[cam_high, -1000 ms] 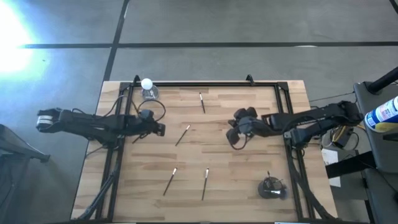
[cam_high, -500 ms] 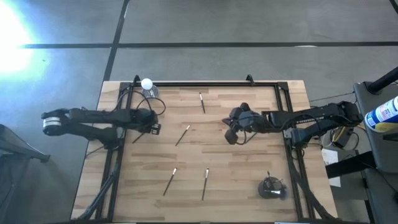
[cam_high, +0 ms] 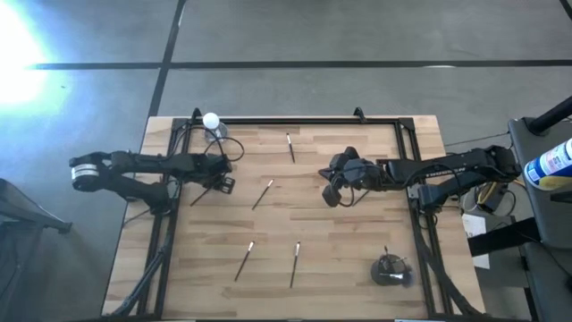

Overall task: Put items in baskets/containers
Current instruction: Put the liner brush into the brush holder

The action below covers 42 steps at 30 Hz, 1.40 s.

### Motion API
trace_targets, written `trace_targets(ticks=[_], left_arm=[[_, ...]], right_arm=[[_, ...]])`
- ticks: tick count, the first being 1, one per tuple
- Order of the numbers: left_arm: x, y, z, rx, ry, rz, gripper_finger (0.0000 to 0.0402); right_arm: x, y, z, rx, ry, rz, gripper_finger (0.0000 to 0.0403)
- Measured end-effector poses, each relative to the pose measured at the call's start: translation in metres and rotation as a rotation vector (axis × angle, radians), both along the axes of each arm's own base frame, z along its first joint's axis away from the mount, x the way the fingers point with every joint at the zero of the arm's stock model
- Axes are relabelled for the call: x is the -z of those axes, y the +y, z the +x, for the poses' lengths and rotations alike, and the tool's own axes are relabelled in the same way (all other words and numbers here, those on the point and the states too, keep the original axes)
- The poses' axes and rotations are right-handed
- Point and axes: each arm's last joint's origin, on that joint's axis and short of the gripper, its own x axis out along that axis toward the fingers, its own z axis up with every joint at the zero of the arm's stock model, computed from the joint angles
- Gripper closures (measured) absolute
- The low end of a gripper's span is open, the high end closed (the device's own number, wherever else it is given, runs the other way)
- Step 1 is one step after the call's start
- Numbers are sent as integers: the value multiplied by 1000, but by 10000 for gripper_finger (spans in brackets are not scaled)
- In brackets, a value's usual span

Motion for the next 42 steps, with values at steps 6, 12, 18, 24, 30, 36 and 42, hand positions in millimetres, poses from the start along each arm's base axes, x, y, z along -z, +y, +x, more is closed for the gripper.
trace_targets(ticks=[6,12,18,24,30,36,42], left_arm=[[5,0,0,-11,40,-7,370],[-1,0,-1,-18,6,11,397],[-41,3,7,-49,-214,96,400],[-85,5,11,-55,-504,209,401],[-123,4,22,-2,-893,356,401],[-149,-3,41,100,-1184,465,401],[-157,-12,65,178,-1357,516,401]], right_arm=[[0,0,0,2,-3,2,394],[0,0,0,2,-3,3,394],[0,0,0,3,-5,6,394],[-1,0,0,4,-10,6,394],[-5,3,5,-90,-76,71,394],[-18,4,12,-126,-256,209,394],[-36,-1,17,-163,-478,345,391]])
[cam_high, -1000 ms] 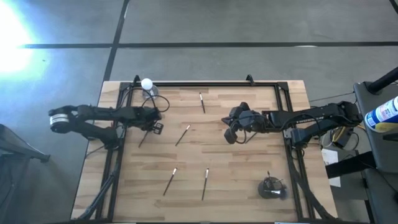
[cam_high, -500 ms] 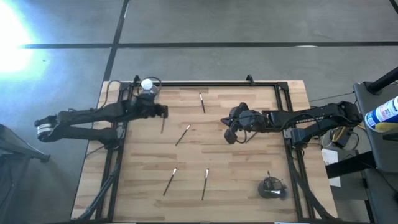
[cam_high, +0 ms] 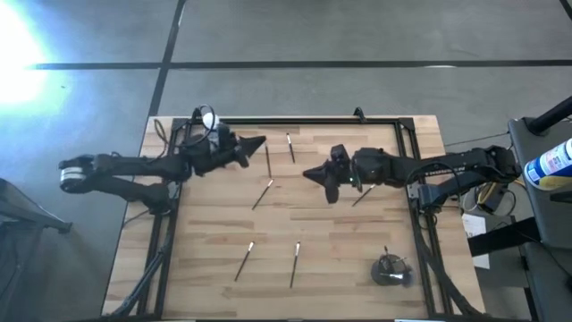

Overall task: Put items in baskets/containers
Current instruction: Put the liner brush into the brush holder

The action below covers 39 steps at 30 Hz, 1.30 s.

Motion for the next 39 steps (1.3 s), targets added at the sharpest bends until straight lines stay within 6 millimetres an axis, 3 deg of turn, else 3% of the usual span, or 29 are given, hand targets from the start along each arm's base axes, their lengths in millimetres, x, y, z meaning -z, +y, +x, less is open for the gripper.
trace_targets(ticks=[7,13,20,29,39], left_arm=[[-16,-12,34,80,-83,73,401],[-41,-18,59,160,-120,130,401],[-60,-18,76,211,-150,182,401],[-66,-18,80,232,-165,196,402],[-64,-18,79,234,-160,188,400]], right_arm=[[-29,-5,4,23,-76,44,333],[-57,-9,4,88,55,40,270],[-92,-9,10,106,24,-3,244],[-96,-13,28,136,53,-30,273],[-100,-13,28,126,49,-80,384]])
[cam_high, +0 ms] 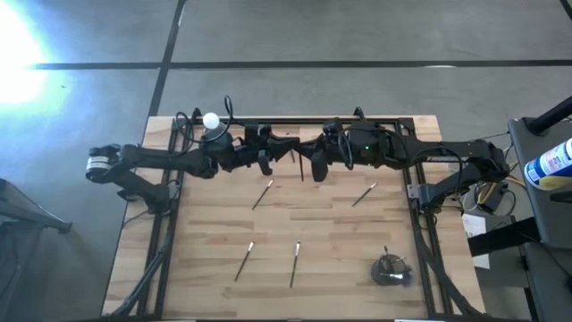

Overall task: Put items in baskets/containers
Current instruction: Put the liner brush into the brush holder

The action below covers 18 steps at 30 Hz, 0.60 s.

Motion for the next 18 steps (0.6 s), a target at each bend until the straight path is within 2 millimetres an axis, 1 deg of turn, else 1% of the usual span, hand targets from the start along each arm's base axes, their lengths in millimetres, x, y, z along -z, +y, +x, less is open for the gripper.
trace_targets(ticks=[4,10,15,18], left_arm=[[0,0,0,6,2,-9,385],[1,0,0,7,7,-22,344],[6,0,1,2,58,-14,322],[8,1,2,-1,85,-10,319]], right_arm=[[-2,2,-4,11,8,-14,385],[-11,12,-23,10,39,-69,387],[-20,25,-53,14,100,-104,388],[-18,33,-70,17,162,-127,389]])
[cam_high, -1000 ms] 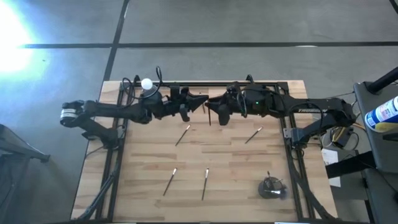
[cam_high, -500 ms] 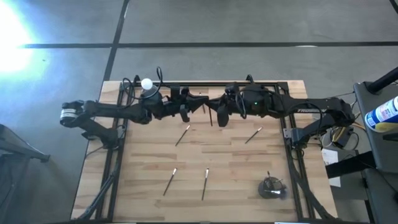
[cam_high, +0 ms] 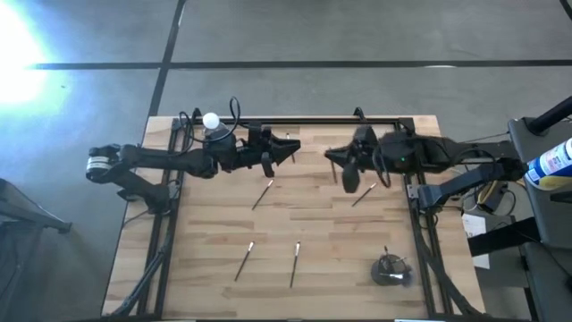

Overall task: Put items in baskets/containers
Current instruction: Put the liner brush into the brush holder

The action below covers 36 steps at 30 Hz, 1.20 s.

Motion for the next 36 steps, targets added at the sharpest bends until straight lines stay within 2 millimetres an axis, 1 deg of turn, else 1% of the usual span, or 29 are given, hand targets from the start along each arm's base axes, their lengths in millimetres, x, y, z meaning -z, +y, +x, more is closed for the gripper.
trace_targets(ticks=[2,6,10,14,19,22,25,28,32,36], left_arm=[[1,0,0,0,15,-1,319],[3,0,0,-5,33,15,319],[4,0,1,-7,40,22,319],[4,0,1,-7,40,24,319],[5,0,1,-7,56,22,319],[7,1,1,-7,77,18,319],[9,1,1,-6,91,11,319],[9,1,1,-5,91,10,319],[9,1,1,-5,92,10,319],[9,1,1,-5,96,10,319]], right_arm=[[4,6,-10,-5,43,-15,389],[12,17,-30,-43,61,-32,389],[35,25,-45,-85,64,-23,389],[58,20,-72,-96,5,7,389],[81,11,-110,-49,-94,86,390],[94,11,-125,-12,-68,99,390],[100,15,-130,-26,-17,107,390],[101,22,-128,-77,-4,116,390],[102,36,-127,-140,9,157,390],[107,53,-127,-138,10,185,390]])
